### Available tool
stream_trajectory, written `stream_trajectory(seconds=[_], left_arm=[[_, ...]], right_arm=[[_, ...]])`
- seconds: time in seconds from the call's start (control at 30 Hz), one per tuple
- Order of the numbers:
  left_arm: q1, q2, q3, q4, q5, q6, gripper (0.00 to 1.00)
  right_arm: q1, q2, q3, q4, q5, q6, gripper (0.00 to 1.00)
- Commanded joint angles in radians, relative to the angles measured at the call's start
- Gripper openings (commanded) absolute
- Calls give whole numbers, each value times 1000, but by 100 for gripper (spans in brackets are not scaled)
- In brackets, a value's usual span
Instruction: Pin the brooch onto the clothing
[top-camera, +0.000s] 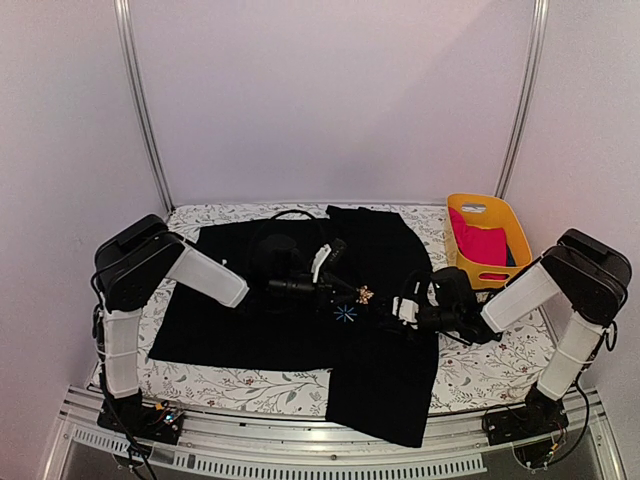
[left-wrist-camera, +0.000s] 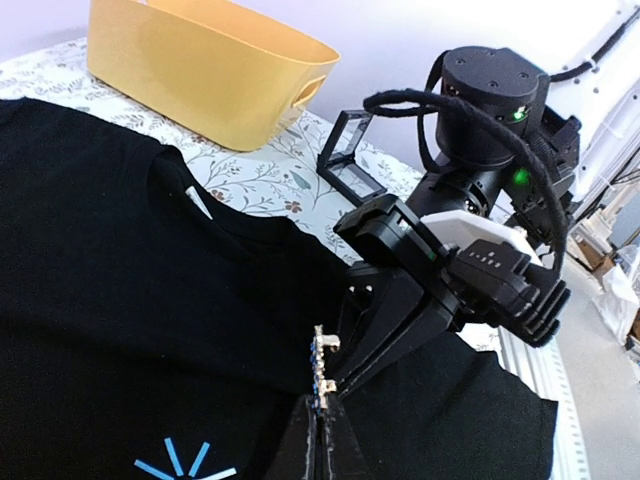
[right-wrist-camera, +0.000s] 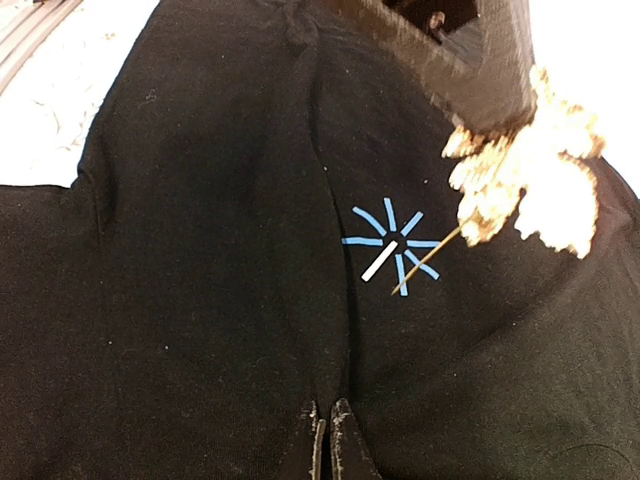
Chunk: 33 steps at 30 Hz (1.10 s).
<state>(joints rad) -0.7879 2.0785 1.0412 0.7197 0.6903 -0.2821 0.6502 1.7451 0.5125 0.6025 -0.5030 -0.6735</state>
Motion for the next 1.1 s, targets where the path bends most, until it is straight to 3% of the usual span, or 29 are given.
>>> stream_trajectory(seconds=[0.0,1.07], left_arm=[[27,63,49,-57,85,-128,0],[44,130,73,-5,158,-242,0]], right_arm=[[9,-55,-30,41,0,-15,0],[14,-67,-30,69,20,-28,0]])
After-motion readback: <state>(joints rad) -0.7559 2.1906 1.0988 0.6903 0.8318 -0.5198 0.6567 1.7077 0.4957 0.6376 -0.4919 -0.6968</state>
